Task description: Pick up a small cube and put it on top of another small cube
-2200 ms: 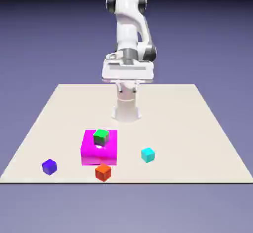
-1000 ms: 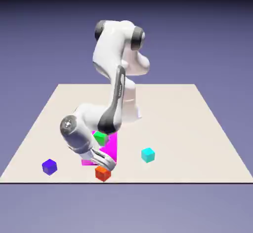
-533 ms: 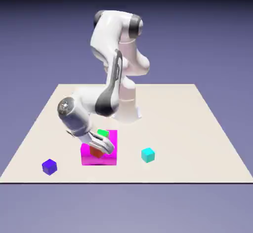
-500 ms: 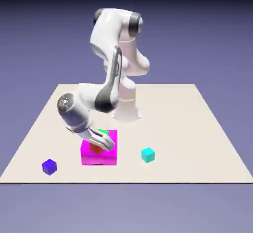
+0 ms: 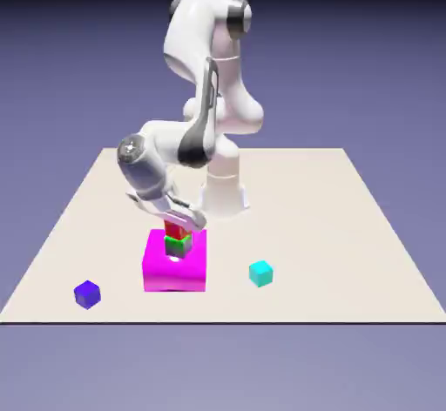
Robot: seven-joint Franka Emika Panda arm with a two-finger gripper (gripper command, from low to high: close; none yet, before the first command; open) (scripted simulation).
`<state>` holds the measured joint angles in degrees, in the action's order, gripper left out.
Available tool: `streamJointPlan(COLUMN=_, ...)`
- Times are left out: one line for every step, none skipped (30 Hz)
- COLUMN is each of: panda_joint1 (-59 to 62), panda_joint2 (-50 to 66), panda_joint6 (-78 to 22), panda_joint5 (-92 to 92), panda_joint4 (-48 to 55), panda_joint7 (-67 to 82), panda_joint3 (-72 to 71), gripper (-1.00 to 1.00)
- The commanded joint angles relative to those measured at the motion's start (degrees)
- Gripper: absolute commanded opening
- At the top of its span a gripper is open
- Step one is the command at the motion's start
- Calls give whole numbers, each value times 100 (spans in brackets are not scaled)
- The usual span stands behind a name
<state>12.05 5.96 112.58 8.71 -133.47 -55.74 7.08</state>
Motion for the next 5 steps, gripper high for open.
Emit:
streamJointPlan(panda_joint1=11, panda_joint2=-69, panda_joint6=-249, panda_joint5=-30, panda_joint4=181, panda_joint7=-24, panda_joint3=14, gripper=100)
streamJointPlan(panda_joint1=21, panda_joint2=-138, panda_joint6=-498, panda_joint5=-61, panda_joint4=362, panda_joint7=-48, panda_joint3=27, gripper=100)
streamJointPlan(panda_joint1=32, panda_joint2=-207, panda_joint6=-747, panda_joint5=-91, panda_joint4=544, panda_joint7=-71, panda_joint3=41, gripper=100)
streamJointPlan(panda_joint1=43, panda_joint2=-276, panda_joint6=-995, panda_joint5=-121, panda_joint4=724, panda_joint7=-95, panda_joint3=55, gripper=100)
streamJointPlan(panda_joint1=44, panda_joint2=-282, panda_joint6=-1014, panda_joint5=-123, panda_joint4=738, panda_joint7=-97, panda_joint3=56, gripper=100)
